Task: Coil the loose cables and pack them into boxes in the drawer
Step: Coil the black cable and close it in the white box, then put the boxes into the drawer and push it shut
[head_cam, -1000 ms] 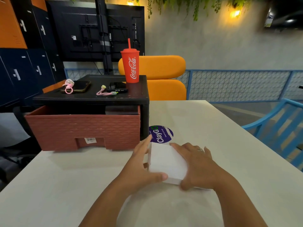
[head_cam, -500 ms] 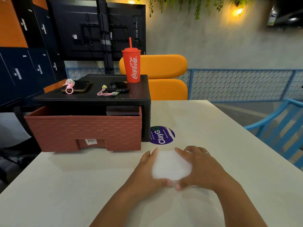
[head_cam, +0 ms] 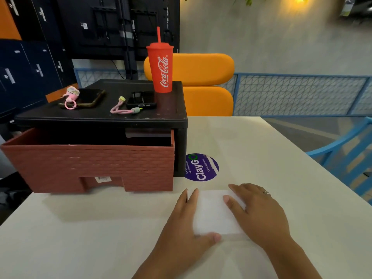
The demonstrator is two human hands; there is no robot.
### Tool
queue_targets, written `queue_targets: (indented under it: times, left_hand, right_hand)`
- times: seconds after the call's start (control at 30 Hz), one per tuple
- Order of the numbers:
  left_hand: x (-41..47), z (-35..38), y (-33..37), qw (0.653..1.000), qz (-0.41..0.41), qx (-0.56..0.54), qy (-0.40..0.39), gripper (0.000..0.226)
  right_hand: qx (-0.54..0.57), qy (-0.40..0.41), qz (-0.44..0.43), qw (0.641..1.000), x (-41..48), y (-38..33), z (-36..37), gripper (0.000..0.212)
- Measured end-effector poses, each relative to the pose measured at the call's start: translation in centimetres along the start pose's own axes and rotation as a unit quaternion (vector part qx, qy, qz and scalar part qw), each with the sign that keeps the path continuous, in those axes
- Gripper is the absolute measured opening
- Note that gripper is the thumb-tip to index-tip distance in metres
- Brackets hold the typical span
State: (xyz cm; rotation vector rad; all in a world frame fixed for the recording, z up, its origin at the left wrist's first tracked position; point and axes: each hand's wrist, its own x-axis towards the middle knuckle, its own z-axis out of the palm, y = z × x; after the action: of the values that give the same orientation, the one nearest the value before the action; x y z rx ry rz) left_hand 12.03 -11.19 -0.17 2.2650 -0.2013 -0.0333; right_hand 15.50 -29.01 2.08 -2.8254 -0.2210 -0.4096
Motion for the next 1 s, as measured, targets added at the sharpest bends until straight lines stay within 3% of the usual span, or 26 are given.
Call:
queue_targets:
  times: [0.13,0.3,0.4,0.53,0.7,0.77,0.9,1.0]
  left_hand:
    - [0.0,0.3,-0.2,1.000,0.008,-0.016,0.010,0.089]
    - [-0.1,1.1,-0.1,0.999,-0.003,-0.030,0.038,0.070]
    - [-0.3,1.1,0.3,0.999,-0.022,0.003,0.043,0.075]
    - [0.0,0.7,0.9,0.997,-0.058,0.042,0.018,0.083]
    - [-0.1,0.1,1.6,0.994,-0.079,0.075,-0.029,0.087]
    - [0.0,-0.5,2.3,0.989,-0.090,0.107,-0.049,0.083]
    - [0.0,-1.8,3.8,0.970,-0.134,0.176,-0.096,0.059]
    - [0.2,-2.7,5.0,0.958,-0.169,0.193,-0.128,0.054]
  right_hand:
    - [0.003,0.014,0.011,1.000,0.0,-0.3,0.0,0.080]
    - [-0.056,0.043,0.013,0.997,-0.2,-0.2,1.1,0.049]
    - [-0.060,0.032,0.015,0.998,-0.2,-0.3,1.1,0.043]
    - [-0.058,-0.019,0.026,0.998,0.1,-0.2,1.1,0.052]
    - [-0.059,-0.073,0.062,0.994,0.4,-0.8,-0.1,0.048]
    - [-0.062,-0.089,0.074,0.991,0.5,-1.3,-0.9,0.040]
    - [-0.069,-0.136,0.080,0.985,0.9,-1.7,-1.7,0.060]
    - [-0.090,-0.185,0.076,0.976,0.9,-1.6,-2.0,0.067]
